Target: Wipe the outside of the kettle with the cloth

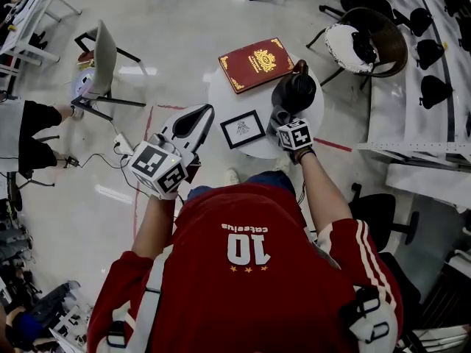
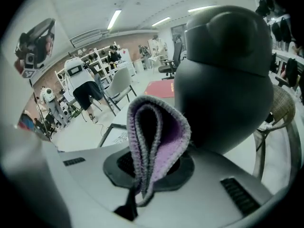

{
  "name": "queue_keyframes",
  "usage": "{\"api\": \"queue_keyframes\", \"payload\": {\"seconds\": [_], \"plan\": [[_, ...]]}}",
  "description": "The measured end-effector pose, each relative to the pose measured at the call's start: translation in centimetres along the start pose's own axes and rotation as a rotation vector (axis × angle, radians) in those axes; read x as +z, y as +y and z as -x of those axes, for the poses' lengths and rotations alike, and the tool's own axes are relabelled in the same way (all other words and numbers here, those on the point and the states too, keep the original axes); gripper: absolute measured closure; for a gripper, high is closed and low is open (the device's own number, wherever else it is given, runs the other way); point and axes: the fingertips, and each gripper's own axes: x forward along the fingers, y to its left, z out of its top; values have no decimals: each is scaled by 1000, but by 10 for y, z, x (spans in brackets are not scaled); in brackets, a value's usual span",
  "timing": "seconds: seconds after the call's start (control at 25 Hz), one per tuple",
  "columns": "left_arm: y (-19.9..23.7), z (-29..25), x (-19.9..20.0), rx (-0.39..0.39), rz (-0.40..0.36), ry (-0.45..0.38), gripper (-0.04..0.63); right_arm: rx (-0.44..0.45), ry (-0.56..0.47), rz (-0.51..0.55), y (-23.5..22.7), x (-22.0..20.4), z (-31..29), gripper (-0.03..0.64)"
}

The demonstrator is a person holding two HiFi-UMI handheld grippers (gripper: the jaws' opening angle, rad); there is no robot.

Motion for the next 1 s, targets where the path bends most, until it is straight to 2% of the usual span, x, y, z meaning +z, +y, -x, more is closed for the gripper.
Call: {"api": "queue_keyframes", "payload": {"seconds": [0.24,0.44,0.84,1.0], "plan": [[11,21,-1,31,9,-18,589,-6,-73,-7,13,32,2,572],[11,31,1,30,7,-37,589,-4,-136,52,32,54,15,573],[-7,34,5,-36,10,-78,589,-30,-311,219,82,102,90,572],[-16,23,2,-75,32,-86,589,-42,-387,181,92,119,127,573]]}}
